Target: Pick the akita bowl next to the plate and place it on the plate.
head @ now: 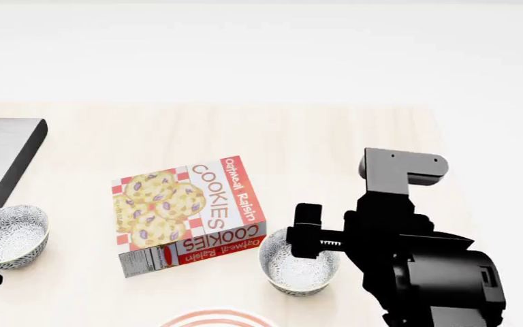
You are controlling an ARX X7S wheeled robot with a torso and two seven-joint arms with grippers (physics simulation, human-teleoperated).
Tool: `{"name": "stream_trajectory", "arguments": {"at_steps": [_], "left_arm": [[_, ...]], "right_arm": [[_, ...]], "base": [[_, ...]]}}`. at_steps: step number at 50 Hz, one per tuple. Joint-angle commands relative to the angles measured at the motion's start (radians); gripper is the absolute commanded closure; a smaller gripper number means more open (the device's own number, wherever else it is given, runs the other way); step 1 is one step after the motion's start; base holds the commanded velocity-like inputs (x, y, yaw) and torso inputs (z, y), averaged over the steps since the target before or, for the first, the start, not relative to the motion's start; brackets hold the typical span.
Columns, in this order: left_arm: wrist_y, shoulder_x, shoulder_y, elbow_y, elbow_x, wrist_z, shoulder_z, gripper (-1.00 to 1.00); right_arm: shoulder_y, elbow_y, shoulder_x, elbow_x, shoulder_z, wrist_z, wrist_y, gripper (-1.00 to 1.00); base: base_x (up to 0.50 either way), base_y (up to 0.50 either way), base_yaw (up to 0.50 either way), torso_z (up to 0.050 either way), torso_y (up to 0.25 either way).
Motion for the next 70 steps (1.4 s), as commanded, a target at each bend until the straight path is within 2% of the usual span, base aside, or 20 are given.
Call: {"name": "stream_trajectory", "arguments": {"at_steps": [1,17,34,50,70], "left_arm": [[0.002,-0.002,0.005,0.006,-0.006,-0.004,0.002,-1.0],[0.042,0.002,-0.012,-0.059,0.007,0.025,0.007,-1.0],[0.026,-0.005,0.002,-0.019,-0.007,-0.001,0.012,-1.0],[0.028,-0.011,0.002,-0.019,-0.012,-0.004,0.018,-1.0],[0.031,-0.016,0.005,-0.014,-0.021,-0.014,0.024,-1.0]], "right_arm": [[0.016,0.09,-0.006,-0.008,-0.022,-0.04,-0.032,-1.0],[0.033,0.172,-0.024,-0.007,-0.033,-0.066,-0.051,-1.0],[0.037,0.249,-0.026,0.006,-0.022,-0.095,-0.09,-1.0],[0.098,0.43,-0.048,0.002,-0.012,-0.129,-0.162,-1.0],[0.083,0.418,-0.047,0.023,-0.009,-0.156,-0.138,-1.0]], "base": [[0.0,0.0,0.0,0.0,0.0],[0.0,0.0,0.0,0.0,0.0],[0.0,0.0,0.0,0.0,0.0],[0.0,0.0,0.0,0.0,0.0],[0.0,0.0,0.0,0.0,0.0]]}}
